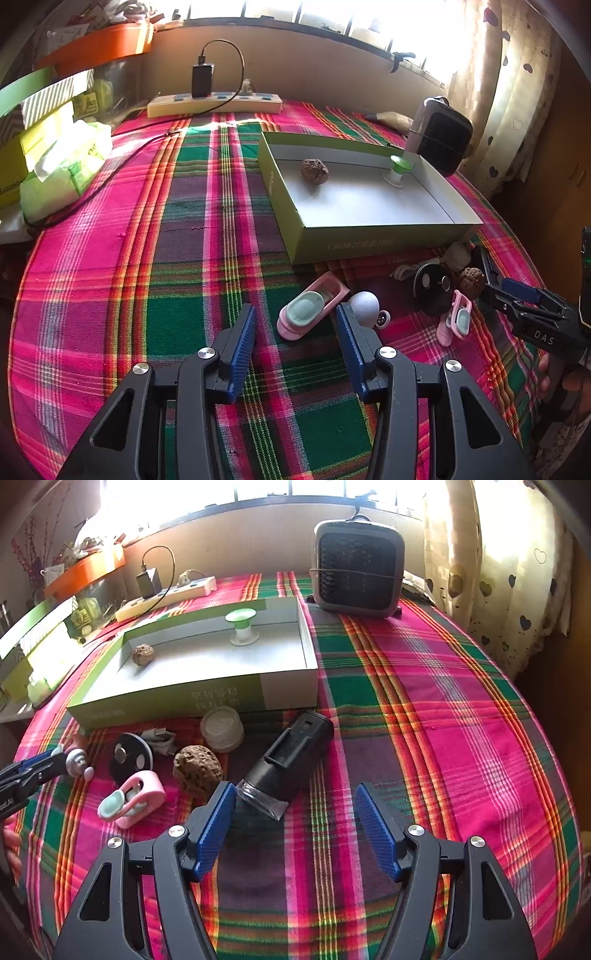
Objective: Organize objects
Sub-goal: 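Grasp the pink-and-mint clip with the left tool while the right tool grasps the black cylinder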
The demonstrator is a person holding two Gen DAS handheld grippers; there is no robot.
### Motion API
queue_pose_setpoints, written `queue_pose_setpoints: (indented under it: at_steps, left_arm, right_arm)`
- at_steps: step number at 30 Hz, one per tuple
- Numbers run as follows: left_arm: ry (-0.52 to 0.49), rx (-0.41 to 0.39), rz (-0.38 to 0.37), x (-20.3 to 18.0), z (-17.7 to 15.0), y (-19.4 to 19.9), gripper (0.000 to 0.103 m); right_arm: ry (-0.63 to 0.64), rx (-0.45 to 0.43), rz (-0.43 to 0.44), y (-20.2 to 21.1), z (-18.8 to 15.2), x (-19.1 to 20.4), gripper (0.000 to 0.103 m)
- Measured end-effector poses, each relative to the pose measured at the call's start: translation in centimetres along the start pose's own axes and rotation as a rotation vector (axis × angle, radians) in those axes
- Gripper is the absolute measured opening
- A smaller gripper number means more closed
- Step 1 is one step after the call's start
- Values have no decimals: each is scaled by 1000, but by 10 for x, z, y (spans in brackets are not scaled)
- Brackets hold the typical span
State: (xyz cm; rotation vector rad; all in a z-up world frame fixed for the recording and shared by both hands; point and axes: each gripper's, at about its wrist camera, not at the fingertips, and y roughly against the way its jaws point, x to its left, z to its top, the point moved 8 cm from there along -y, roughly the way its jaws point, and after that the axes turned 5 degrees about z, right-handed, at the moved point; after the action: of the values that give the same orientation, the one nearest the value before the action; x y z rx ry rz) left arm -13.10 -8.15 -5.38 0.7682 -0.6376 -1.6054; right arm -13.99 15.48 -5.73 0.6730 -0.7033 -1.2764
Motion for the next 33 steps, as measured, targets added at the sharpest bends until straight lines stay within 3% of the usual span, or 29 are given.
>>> queue_pose_setpoints:
  at_steps: [13,23,33]
  left_arm:
    - [-56,16,38,-4,9,-10,43]
    - [-26,17,37,-3,13,-13,43]
    - [-11,10,66,-4,12,-13,43]
  right_arm:
    - [5,9,-32,-10,11,-8,68]
    - [-13,5,-47,-8,12,-22,68]
    - [-20,-4,-62,-5,12,-36,52]
